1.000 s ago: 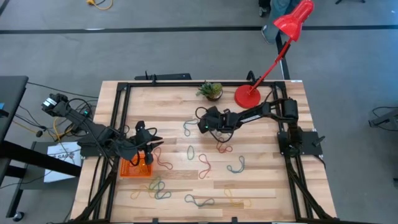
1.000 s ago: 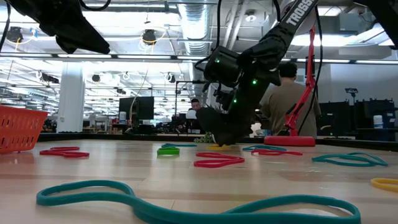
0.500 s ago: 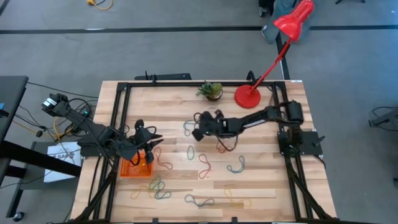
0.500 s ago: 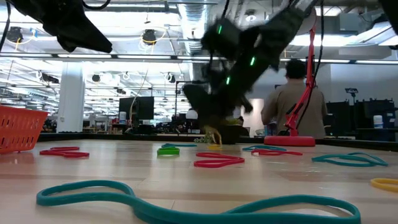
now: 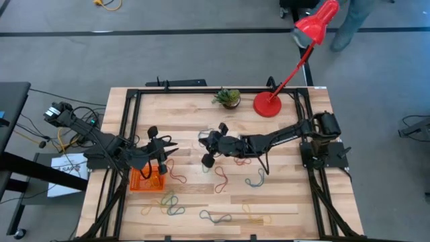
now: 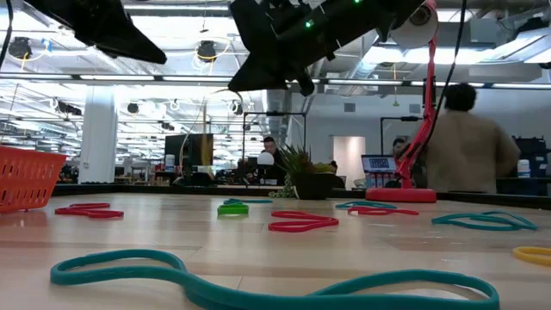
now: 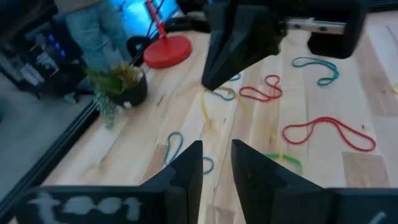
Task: Pick and place rubber bands into bin
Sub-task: Put the yellow rubber band into the orange basket
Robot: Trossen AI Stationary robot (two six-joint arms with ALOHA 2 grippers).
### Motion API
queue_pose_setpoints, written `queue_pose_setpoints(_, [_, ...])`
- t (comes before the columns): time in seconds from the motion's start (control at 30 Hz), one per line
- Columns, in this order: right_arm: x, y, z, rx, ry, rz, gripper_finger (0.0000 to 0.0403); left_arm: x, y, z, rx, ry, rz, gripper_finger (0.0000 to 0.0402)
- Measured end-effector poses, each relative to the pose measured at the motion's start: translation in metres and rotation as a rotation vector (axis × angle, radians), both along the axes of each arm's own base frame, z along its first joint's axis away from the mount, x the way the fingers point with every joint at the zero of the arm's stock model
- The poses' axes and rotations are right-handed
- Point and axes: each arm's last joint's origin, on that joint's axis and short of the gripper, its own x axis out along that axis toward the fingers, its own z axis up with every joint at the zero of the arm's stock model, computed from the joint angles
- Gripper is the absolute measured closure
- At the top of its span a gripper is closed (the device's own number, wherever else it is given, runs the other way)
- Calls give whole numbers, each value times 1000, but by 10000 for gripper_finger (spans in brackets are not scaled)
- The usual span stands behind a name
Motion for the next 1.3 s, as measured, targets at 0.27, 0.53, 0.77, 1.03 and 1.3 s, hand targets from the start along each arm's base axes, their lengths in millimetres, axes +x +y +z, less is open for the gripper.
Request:
queue_pose_setpoints(0.27, [2, -1, -1, 11, -13, 1, 402, 7, 4, 5, -28, -28, -83, 272])
queue_pose_setpoints(0.53, [6, 3, 8, 58, -104, 121, 402, 12, 19, 5, -30, -10, -45, 242])
queue_pose_setpoints(0.77, [9, 1, 16, 43, -186, 185, 402, 15, 25, 4, -50, 9, -91, 241])
queue_pose_setpoints(1.03, [11, -9, 19, 42, -216, 178, 403, 19, 24, 12, -22, -52, -184, 241])
queue_pose_setpoints(1.3, [10, -9, 19, 41, -216, 178, 403, 20, 24, 14, 14, -59, -197, 253])
